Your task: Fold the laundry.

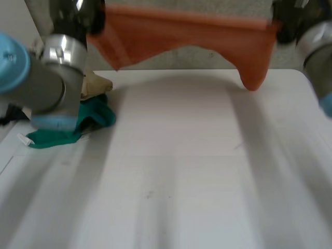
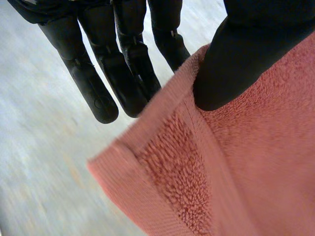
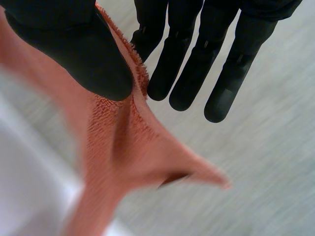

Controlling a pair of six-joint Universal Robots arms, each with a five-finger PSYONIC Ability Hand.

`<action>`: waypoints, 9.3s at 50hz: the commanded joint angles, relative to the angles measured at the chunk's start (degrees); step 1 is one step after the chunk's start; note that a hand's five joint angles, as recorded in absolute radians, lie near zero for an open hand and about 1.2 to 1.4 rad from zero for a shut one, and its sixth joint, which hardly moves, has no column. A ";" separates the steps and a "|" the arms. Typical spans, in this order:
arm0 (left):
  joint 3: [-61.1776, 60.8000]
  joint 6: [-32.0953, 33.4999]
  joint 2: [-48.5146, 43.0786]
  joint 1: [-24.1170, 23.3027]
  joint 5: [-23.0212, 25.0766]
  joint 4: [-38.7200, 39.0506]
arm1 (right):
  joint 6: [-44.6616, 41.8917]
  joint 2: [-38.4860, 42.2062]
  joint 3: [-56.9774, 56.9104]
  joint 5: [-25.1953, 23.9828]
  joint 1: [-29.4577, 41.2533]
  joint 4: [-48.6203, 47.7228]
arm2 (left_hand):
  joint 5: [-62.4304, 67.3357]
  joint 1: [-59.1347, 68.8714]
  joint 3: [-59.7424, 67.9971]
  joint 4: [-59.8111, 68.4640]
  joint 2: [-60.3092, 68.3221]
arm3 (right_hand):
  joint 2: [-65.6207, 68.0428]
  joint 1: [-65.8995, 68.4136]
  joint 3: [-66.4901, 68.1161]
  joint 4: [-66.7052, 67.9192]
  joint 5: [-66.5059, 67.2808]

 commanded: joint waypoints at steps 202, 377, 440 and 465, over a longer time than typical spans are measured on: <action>-21.32 27.22 4.10 3.67 2.88 -31.32 | -26.99 1.20 24.84 2.60 -15.67 14.41 | 13.75 13.86 11.56 11.21 11.26 | 12.35 15.84 11.75 11.38 11.66; 3.41 17.10 -13.68 -3.72 -1.96 -19.44 | 6.06 35.58 -21.58 5.50 -18.75 -10.38 | -56.25 -56.14 -58.44 -58.79 -58.74 | -57.65 -54.16 -58.25 -58.62 -58.34; -11.44 9.98 3.55 -3.54 -1.26 -19.35 | -30.67 4.54 23.87 -23.76 3.55 -27.52 | -56.25 -56.14 -58.44 -58.79 -58.74 | 12.35 15.84 11.75 11.38 11.66; -6.97 8.31 0.38 -7.14 -1.34 -18.74 | -6.55 5.54 25.08 -7.16 14.06 -18.66 | -56.25 -56.14 -58.44 -58.79 -58.74 | -57.65 -54.16 -58.25 -58.62 -58.34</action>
